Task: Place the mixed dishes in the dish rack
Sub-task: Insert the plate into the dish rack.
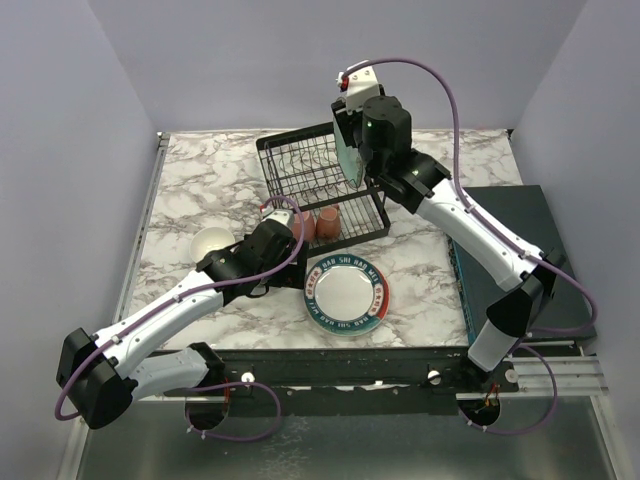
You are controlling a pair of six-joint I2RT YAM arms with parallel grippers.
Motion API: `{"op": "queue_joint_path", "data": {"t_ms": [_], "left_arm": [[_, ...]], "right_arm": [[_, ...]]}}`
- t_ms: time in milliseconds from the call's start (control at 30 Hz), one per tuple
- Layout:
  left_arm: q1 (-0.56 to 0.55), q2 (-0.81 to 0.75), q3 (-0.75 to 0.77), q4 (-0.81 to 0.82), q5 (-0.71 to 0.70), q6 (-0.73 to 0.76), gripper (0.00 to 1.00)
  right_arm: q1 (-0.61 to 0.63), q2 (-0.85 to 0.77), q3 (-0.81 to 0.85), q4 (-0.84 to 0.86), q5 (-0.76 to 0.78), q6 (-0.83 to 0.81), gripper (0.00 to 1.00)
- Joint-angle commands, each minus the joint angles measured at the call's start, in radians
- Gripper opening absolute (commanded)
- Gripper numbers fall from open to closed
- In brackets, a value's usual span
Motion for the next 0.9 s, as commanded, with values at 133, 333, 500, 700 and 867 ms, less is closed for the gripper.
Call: {"op": "queue_joint_path", "data": {"t_ms": [133,333,500,700,867], "left_arm": [[0.005,0.007,-0.004,-0.012,-0.020,0.006,0.99],[0.006,0.013,-0.002,-0.011,-0.020,0.007,0.99],[0.006,0.016,-0.003,-0.012,-0.018,0.005,0.99],[0.008,-0.004,-0.001,-0.016,-0.033,0.003,0.99],[0.012,-0.013,0.000,-0.016,-0.027,0.003,0.99]], "right_arm": [[-0.001,-0.079,0.001,-0.030,-0.043,0.069,0.64],[-0.001,-0.101,0.019,-0.064,-0.071,0.100,0.67],[-0.001,-0.110,0.014,-0.082,-0.094,0.122,0.69],[0.000,-0.133,0.007,-0.118,-0.143,0.157,0.73],[0.000,-0.178,-0.016,-0.157,-0.173,0.196,0.77]]}}
